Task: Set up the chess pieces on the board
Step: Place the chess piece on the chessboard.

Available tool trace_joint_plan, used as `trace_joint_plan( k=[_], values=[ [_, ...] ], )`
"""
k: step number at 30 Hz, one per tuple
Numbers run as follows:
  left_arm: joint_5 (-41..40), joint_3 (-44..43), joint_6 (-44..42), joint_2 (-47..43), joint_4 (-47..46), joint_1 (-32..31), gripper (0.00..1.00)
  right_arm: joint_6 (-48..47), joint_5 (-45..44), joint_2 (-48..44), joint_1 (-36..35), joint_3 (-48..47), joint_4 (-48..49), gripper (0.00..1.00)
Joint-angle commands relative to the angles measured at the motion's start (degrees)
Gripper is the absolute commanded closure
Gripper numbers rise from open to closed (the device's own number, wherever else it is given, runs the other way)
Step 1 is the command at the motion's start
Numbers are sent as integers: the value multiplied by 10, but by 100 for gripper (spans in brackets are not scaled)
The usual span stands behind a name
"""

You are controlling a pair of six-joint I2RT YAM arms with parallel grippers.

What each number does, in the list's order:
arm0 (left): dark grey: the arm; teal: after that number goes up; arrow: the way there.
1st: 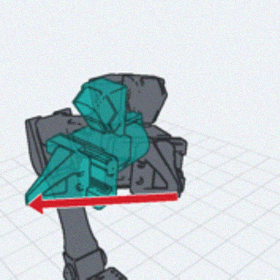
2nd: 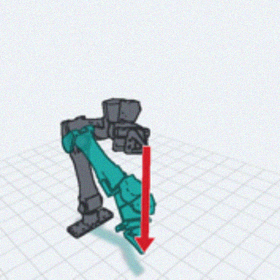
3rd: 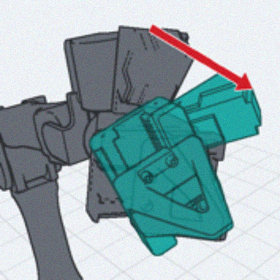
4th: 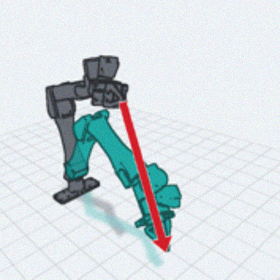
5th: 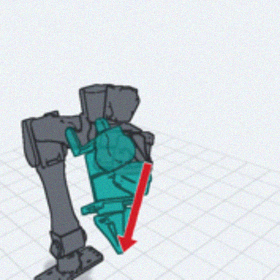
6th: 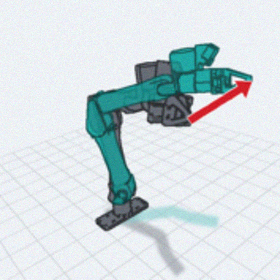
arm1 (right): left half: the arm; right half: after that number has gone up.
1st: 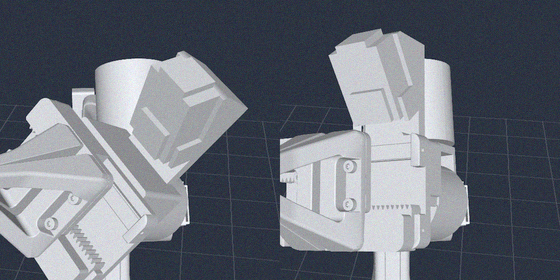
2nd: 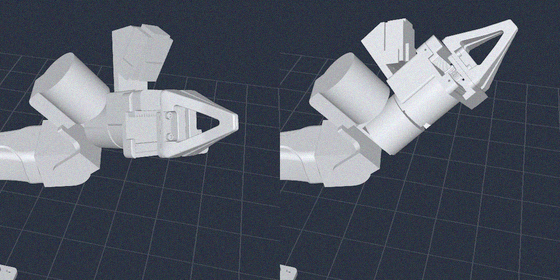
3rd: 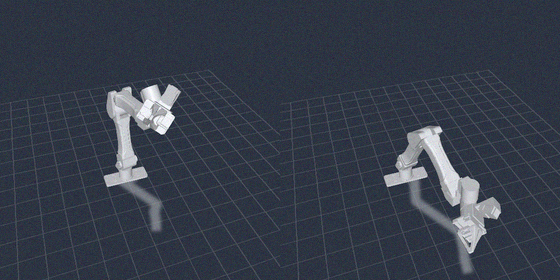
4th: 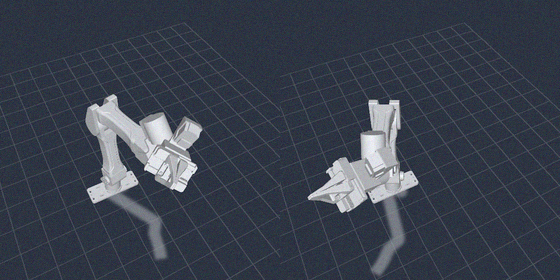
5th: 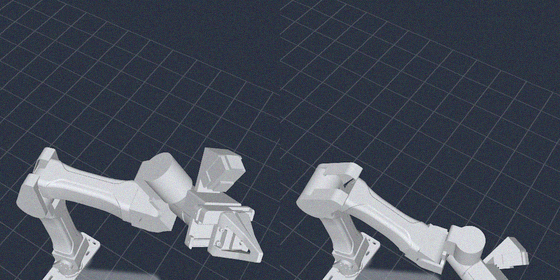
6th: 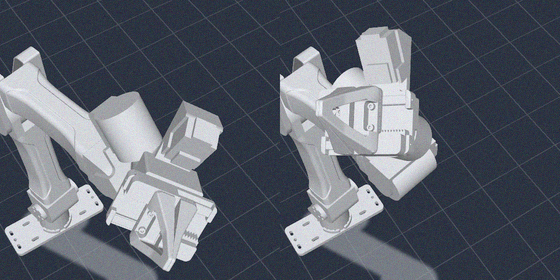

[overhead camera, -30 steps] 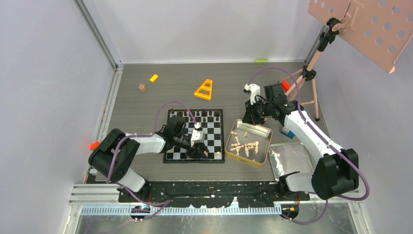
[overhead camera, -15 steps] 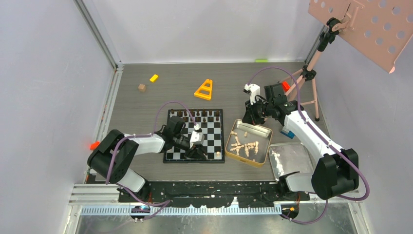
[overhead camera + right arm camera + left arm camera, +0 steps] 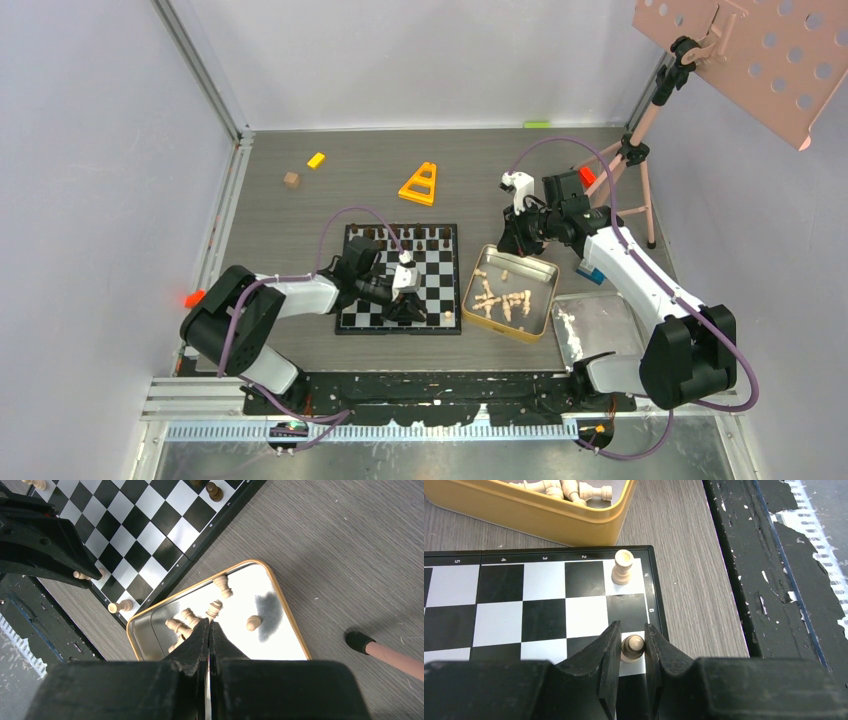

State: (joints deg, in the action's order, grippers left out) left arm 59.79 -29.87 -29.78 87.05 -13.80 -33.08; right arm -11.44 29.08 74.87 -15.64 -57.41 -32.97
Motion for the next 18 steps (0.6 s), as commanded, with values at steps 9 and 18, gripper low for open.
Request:
trace_joint_plan(
  k=[9,18],
  values=[
    [31,-1,-20,-1,-10,2,73,-3,6,-14,2,0,17,99],
    [43,-2,-43,-6,16,2,73,-19,-2,-12,3,-1,2,97]
  ],
)
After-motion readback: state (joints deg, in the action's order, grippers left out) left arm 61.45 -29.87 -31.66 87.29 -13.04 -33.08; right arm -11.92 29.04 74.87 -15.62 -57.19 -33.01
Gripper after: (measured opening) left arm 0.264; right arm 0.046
